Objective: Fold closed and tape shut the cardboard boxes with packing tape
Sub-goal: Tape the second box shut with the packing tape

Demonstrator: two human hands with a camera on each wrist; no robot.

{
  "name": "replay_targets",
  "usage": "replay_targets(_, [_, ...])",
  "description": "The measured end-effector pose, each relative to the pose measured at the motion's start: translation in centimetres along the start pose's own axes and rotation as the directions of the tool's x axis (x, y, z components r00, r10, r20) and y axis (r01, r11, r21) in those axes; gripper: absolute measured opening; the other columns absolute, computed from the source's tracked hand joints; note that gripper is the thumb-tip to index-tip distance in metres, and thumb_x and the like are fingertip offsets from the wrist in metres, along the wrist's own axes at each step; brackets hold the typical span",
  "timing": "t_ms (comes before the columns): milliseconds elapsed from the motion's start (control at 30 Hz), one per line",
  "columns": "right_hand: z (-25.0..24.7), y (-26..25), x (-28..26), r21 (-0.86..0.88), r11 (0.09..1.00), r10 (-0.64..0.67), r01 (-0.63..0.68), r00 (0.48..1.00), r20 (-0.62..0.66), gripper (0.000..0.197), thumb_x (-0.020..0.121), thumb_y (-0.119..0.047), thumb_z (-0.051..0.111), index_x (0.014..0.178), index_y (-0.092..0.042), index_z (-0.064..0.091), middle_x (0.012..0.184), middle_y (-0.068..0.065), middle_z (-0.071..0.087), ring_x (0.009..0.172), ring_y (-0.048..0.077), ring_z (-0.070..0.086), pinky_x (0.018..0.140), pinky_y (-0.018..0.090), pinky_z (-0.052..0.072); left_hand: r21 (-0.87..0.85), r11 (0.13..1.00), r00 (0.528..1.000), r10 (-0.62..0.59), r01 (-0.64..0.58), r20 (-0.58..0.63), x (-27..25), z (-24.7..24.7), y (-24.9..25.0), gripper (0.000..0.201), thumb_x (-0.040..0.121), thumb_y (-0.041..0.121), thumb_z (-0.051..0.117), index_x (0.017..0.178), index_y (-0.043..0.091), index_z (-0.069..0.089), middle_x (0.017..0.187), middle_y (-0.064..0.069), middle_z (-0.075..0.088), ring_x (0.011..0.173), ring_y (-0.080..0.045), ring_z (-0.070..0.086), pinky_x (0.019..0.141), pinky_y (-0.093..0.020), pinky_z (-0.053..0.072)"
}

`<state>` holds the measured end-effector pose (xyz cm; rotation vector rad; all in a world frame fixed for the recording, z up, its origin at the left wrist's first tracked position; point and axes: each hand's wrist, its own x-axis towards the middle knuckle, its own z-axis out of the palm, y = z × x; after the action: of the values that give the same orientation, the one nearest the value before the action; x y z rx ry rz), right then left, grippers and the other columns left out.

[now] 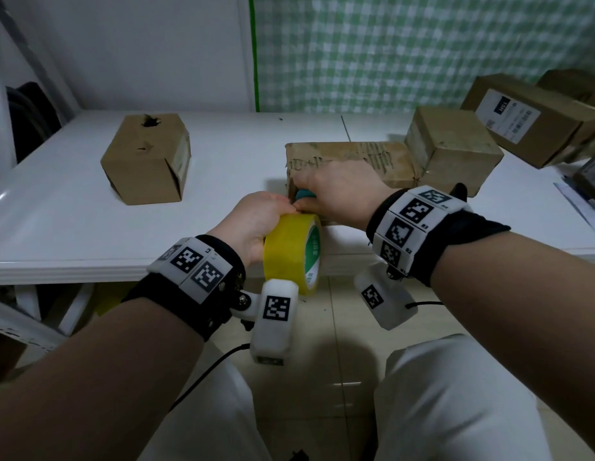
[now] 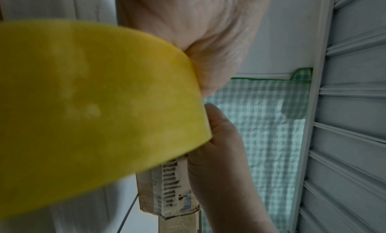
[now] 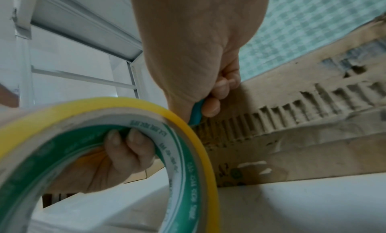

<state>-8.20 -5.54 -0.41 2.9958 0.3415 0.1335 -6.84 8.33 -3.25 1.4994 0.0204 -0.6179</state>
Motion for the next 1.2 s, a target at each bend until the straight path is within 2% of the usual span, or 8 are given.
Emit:
replay_targets(133, [-0.1,0.4,0.0,0.0,1.0,-0.016,0.016,1.0,-0.006,0.034,0.094,-0.05,0.044,0.12,-0.03,0.053,0.109,0.003,0.062,0.099,0.025,0.058,0.064,0.032,0.038,-0.011,1.0,1.0,-0.009,0.008,-0.027,0.0,0.1,0.0,0.012,0.086,-0.004,0.057,0.083,0.007,0.058,0.075,-0.014,0.057,0.062,-0.022,0.058,0.057,-0.028,0.054])
replay_targets(233, [-0.5,0.9,-0.3,0.018,0.999,-0.035,0.035,0.999,-0.008,0.034,0.094,-0.049,0.044,0.122,-0.031,0.052,0.108,0.001,0.062,0.097,0.023,0.058,0.064,0.03,0.037,-0.003,1.0,0.999,-0.017,0.017,-0.05,0.1,0.1,0.0,0.012,0.085,-0.002,0.06,0.091,0.009,0.057,0.078,-0.013,0.058,0.065,-0.021,0.06,0.061,-0.031,0.054])
replay_targets(433, [-0.3,1.5,-0.6,0.013,0.999,-0.039,0.039,0.999,0.001,0.034,0.095,-0.048,0.044,0.118,-0.025,0.053,0.105,0.001,0.06,0.096,0.022,0.057,0.064,0.03,0.036,0.008,0.999,0.998,-0.031,0.032,-0.052,0.2,0.1,0.1,0.014,0.084,-0.001,0.062,0.093,0.009,0.058,0.076,-0.012,0.059,0.064,-0.021,0.06,0.056,-0.029,0.054])
replay_targets(633, [-0.2,2.0,-0.9,0.197,0.98,-0.001,0.002,1.0,-0.003,0.034,0.092,-0.05,0.046,0.114,-0.025,0.055,0.098,-0.003,0.059,0.085,0.016,0.051,0.067,0.029,0.038,0.01,1.0,0.999,-0.019,0.019,-0.044,0.1,0.2,0.2,0.013,0.086,-0.002,0.059,0.093,0.009,0.057,0.077,-0.013,0.059,0.065,-0.021,0.06,0.064,-0.033,0.054])
replay_targets(767, [-0.1,1.9,-0.9,0.086,0.996,-0.01,0.008,1.0,0.022,0.035,0.094,-0.05,0.044,0.116,-0.024,0.053,0.103,0.0,0.06,0.083,0.015,0.048,0.066,0.03,0.04,0.019,1.0,0.998,-0.021,0.022,-0.051,0.1,0.2,0.2,0.011,0.086,-0.001,0.06,0.089,0.009,0.059,0.078,-0.013,0.059,0.066,-0.022,0.06,0.065,-0.034,0.054])
replay_targets(1000, [-0.3,1.1,-0.8,-0.053,0.998,-0.014,0.016,0.999,0.038,0.035,0.097,-0.047,0.04,0.12,-0.022,0.05,0.088,-0.003,0.044,0.08,0.017,0.043,0.062,0.031,0.036,0.014,0.999,0.998,-0.028,0.029,-0.058,0.1,0.2,0.4,0.011,0.086,-0.001,0.06,0.086,0.01,0.059,0.077,-0.013,0.06,0.066,-0.022,0.061,0.063,-0.033,0.055])
replay_targets(1100, [-0.3,1.2,-0.6,-0.058,0.998,-0.027,0.029,0.999,0.029,0.034,0.097,-0.047,0.04,0.119,-0.023,0.051,0.094,-0.001,0.055,0.086,0.02,0.052,0.062,0.031,0.038,0.029,0.999,0.998,-0.024,0.026,-0.054,0.0,0.3,0.7,0.01,0.087,0.0,0.059,0.088,0.009,0.058,0.075,-0.012,0.06,0.064,-0.021,0.061,0.059,-0.031,0.055])
replay_targets(1200, [-0.5,2.1,-0.8,0.066,0.998,-0.017,0.014,0.998,0.052,0.034,0.095,-0.048,0.044,0.117,-0.025,0.053,0.107,-0.001,0.06,0.095,0.02,0.055,0.071,0.034,0.047,0.028,0.999,0.998,-0.028,0.03,-0.061,-0.1,0.3,0.8,0.012,0.087,-0.001,0.059,0.094,0.009,0.058,0.077,-0.013,0.059,0.063,-0.02,0.06,0.056,-0.03,0.055])
